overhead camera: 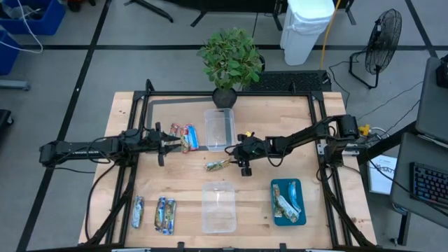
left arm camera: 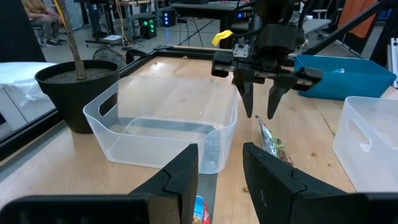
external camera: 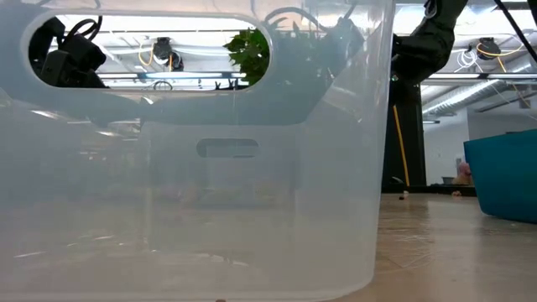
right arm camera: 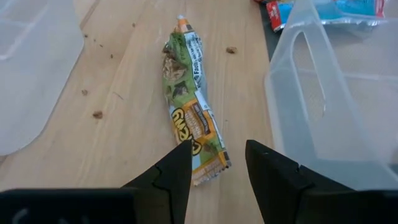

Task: Pick and place Granola Bars by type
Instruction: Put the yellow granola bar into the blue bin

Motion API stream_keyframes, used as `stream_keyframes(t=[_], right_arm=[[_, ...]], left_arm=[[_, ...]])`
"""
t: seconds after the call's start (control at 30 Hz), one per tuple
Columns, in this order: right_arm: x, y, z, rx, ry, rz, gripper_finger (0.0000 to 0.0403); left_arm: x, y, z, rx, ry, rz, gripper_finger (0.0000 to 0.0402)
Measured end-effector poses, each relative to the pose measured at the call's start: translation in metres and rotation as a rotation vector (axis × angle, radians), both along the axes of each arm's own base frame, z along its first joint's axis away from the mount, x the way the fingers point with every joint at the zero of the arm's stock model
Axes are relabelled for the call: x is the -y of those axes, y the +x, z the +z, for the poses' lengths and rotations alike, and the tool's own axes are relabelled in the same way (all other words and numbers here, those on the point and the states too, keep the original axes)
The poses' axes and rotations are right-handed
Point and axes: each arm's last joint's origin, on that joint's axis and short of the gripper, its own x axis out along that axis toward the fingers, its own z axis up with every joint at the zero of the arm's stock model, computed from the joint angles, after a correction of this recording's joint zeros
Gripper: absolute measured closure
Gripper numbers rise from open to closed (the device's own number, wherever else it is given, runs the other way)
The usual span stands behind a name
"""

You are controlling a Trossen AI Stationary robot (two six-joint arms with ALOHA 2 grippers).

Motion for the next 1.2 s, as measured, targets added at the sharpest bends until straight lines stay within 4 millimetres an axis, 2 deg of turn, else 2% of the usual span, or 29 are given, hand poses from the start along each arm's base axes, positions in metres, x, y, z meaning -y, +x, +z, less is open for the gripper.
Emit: stream_keyframes(t=[0.8, 0.97, 1.2], right_arm=[[-0.0018, -0.0015, -0.0018, -0.023, 0.037, 0.040, 0.0270], [-0.0017, -0.0015, -0.0017, -0.022, 0.026, 0.047, 0.0308], [-0.0017, -0.0015, -0.0018, -0.021, 0.008, 0.061, 0.0393]], left_arm=[[0.0000, 0.0000, 0.0000, 0.000, 0.000, 0.000, 0.0270], [0.0000, 0.0000, 0.0000, 0.000, 0.000, 0.000, 0.0270], [0.0000, 0.0000, 0.0000, 0.000, 0.000, 0.000, 0.0270]])
